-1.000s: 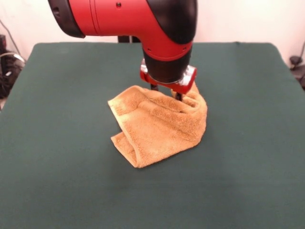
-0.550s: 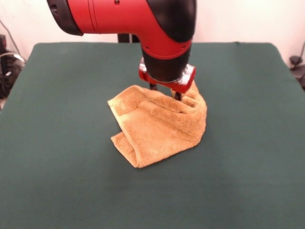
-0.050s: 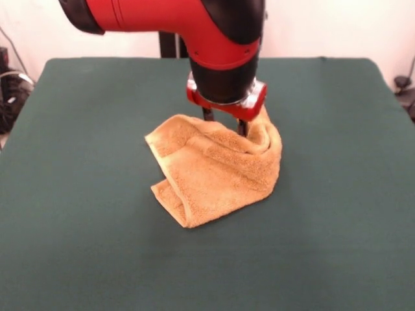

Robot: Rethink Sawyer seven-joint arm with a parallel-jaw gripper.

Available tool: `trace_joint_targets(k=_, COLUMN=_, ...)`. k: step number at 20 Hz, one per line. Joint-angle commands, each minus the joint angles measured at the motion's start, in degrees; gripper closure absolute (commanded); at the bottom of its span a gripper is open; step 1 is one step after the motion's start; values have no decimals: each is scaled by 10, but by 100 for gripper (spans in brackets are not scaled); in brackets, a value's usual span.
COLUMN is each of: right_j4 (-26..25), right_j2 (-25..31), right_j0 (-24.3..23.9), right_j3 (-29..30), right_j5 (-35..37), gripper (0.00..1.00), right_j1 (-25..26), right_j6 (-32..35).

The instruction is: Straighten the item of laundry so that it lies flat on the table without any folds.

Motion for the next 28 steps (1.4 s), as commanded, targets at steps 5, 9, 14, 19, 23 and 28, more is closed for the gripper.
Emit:
trace_joint_targets(k=5, right_j4=53, right_j2=78, right_j0=8, right_j3=19, right_j5=106, gripper=0, right_j1=-44, right_j6=-82)
trace_joint_targets(k=9, right_j4=66, right_j2=82, right_j0=2, right_j3=20, right_j5=106, gripper=0, right_j1=-44, right_j6=-81)
trace_joint_targets(k=14, right_j4=59, right_j2=78, right_j0=11, right_j3=-20, right_j5=108, gripper=0, right_j1=-10, right_j6=-77)
trace_joint_targets(k=19, right_j4=54, right_j2=69, right_j0=23, right_j3=-51, right_j5=70, gripper=0, right_j1=40, right_j6=-49)
trace_joint_targets(k=23, right_j4=52, right_j2=59, right_j0=50, right_j3=-103, right_j5=94, gripper=0, right_j1=66, right_j6=-11)
trace_joint_targets(k=28, right_j4=59, right_j2=52, right_j0=82, right_j3=-197, right_j5=137, gripper=0, right_j1=113, right_j6=35)
